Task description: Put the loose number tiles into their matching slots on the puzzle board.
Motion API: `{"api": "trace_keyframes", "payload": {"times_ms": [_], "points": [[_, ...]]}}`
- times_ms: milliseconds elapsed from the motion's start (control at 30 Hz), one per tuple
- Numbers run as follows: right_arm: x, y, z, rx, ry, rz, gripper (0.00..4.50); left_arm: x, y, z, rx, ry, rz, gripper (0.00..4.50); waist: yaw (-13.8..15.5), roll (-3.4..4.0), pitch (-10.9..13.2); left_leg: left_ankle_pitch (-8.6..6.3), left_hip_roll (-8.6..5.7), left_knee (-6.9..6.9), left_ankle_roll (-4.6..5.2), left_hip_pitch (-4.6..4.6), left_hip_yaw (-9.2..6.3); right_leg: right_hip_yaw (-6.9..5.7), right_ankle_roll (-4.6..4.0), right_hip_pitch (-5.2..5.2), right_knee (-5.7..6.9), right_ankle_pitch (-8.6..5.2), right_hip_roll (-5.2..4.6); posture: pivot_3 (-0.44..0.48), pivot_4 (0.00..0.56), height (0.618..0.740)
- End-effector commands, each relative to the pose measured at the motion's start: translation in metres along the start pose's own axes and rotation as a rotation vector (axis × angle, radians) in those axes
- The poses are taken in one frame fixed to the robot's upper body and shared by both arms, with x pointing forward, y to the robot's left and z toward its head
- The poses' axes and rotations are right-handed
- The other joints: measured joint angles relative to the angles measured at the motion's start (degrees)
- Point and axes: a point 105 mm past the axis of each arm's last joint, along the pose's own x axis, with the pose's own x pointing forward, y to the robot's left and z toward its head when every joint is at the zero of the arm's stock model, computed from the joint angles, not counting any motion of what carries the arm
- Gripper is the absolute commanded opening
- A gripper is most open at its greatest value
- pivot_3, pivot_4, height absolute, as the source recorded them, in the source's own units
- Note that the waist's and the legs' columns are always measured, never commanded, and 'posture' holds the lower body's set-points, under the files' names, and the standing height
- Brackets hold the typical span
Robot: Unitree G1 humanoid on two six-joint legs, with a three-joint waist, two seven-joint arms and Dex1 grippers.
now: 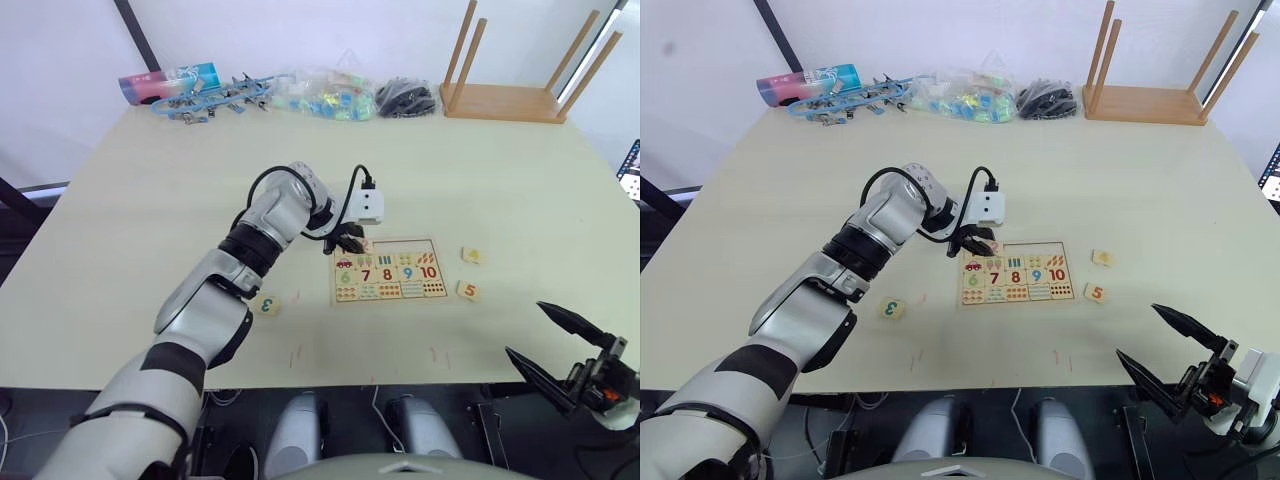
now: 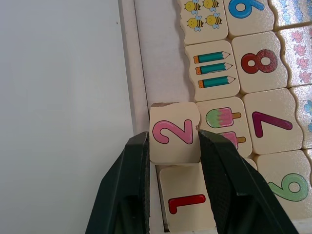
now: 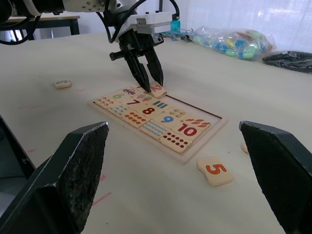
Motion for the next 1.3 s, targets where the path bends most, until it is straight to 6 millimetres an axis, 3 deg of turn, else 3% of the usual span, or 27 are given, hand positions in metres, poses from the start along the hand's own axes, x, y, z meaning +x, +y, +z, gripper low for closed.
{"api": "trace_keyframes", "payload": {"times_ms": [33,533,567,633,700,733,1133,1300], "points": [[0.0,0.0,0.008,-0.045,-0.016,0.0,4.5,-0.008,0.007,0.012,0.047,-0.016,0.035,1.03,0.01,0.0,0.0,0.0,0.0,0.0,0.0,0.0,0.0,0.0,0.0,0.0,0.0,0.0,0.0,0.0,0.15,0.737],[-0.003,-0.001,0.006,-0.053,-0.003,-0.011,4.5,-0.009,0.008,0.014,0.034,-0.036,0.034,1.03,0.01,0.0,0.0,0.0,0.0,0.0,0.0,-0.01,0.0,0.0,0.01,0.0,0.0,0.01,0.0,0.0,0.15,0.737],[-0.004,-0.002,0.005,-0.053,-0.002,-0.013,4.5,-0.009,0.008,0.015,0.033,-0.037,0.033,2.05,0.01,0.0,0.0,0.0,0.0,0.0,0.0,-0.01,0.0,0.0,0.01,0.0,0.0,0.01,0.0,0.0,0.15,0.737],[-0.004,-0.002,0.004,-0.053,-0.001,-0.015,4.5,-0.009,0.008,0.015,0.029,-0.04,0.032,2.76,0.01,0.0,0.0,0.0,0.0,0.0,0.0,0.0,0.0,0.0,0.01,0.0,0.0,0.01,0.0,0.0,0.15,0.737],[-0.004,-0.002,0.004,-0.053,-0.002,-0.017,4.5,-0.009,0.008,0.015,0.027,-0.042,0.033,3.71,0.0,0.0,0.0,0.0,0.0,0.0,0.0,0.0,0.0,0.0,0.01,0.0,0.0,0.0,0.0,0.0,0.15,0.737],[-0.004,-0.002,0.004,-0.052,-0.003,-0.018,4.5,-0.01,0.008,0.015,0.027,-0.043,0.034,4.39,0.0,0.0,0.0,0.0,0.0,0.0,0.0,0.0,0.0,0.0,0.01,0.0,0.0,0.0,0.0,0.0,0.15,0.737],[-0.002,0.0,0.002,-0.047,-0.009,-0.015,4.5,-0.035,0.024,0.02,0.012,-0.137,0.053,4.39,-0.01,-0.01,0.01,0.0,0.0,0.0,0.0,-0.01,0.0,-0.01,0.01,0.0,0.0,0.0,0.0,0.0,0.15,0.737],[-0.002,-0.001,0.002,-0.048,-0.011,-0.011,4.5,-0.036,0.034,0.019,-0.066,-0.281,0.071,4.39,0.01,-0.01,0.01,0.0,0.0,0.0,0.0,0.0,0.0,-0.01,0.03,0.0,0.0,0.02,0.0,0.0,0.15,0.737]]}}
